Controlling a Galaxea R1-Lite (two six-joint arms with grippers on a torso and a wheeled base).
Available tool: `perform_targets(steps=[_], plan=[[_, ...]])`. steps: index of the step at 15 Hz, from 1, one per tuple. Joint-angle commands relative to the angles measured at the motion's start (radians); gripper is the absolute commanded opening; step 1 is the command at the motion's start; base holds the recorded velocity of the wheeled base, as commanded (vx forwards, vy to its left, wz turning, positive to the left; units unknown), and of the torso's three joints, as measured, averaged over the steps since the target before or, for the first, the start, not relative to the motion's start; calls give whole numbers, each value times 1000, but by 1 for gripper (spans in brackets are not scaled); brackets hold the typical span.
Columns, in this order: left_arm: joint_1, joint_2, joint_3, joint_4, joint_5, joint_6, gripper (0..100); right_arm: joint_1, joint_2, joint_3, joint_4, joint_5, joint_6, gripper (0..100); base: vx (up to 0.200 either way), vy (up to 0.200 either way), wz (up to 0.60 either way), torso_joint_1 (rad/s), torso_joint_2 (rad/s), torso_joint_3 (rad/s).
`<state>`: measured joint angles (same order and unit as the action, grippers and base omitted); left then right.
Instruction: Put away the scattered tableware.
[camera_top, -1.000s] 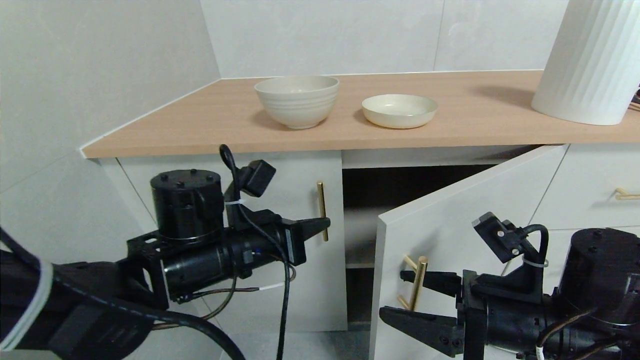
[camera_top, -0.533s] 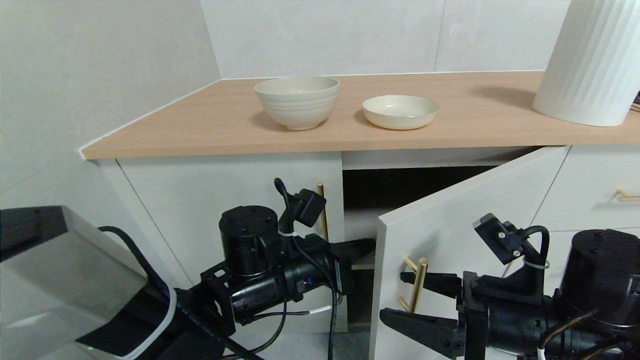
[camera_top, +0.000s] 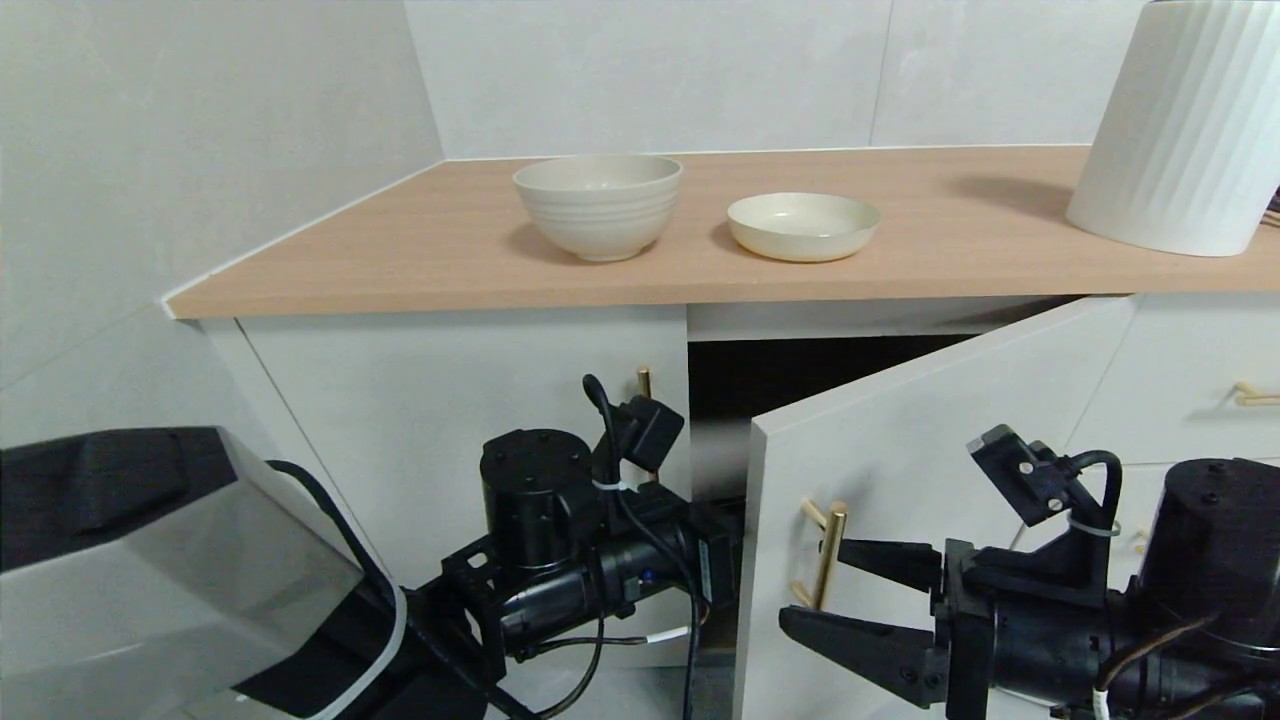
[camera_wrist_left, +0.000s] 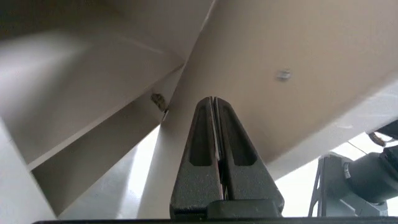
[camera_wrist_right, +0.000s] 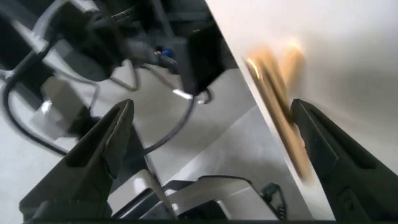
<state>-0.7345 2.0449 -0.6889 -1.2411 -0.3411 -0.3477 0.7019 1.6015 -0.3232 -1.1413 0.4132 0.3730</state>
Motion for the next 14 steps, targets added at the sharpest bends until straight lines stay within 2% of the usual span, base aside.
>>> perform_targets(steps=[1, 4, 8, 13, 14], plan=[[-6, 5, -7, 0, -1, -1, 0, -41, -28, 33, 2, -20, -2, 100, 0, 0, 0, 0, 0, 0], [-20, 5, -18, 3, 2, -2, 0, -101, -97, 93, 5, -22, -8, 100, 0, 0, 0, 0, 0, 0], [-37, -3, -20, 8, 5, -2, 0, -121, -219, 217, 9, -22, -46, 100, 0, 0, 0, 0, 0, 0], [-49, 0, -26, 35, 7, -2, 0, -122, -279, 243, 11, -22, -48, 100, 0, 0, 0, 0, 0, 0], [-52, 1, -29, 37, 7, -2, 0, -122, -284, 243, 11, -22, -48, 100, -200, 0, 0, -2, 7, 2]])
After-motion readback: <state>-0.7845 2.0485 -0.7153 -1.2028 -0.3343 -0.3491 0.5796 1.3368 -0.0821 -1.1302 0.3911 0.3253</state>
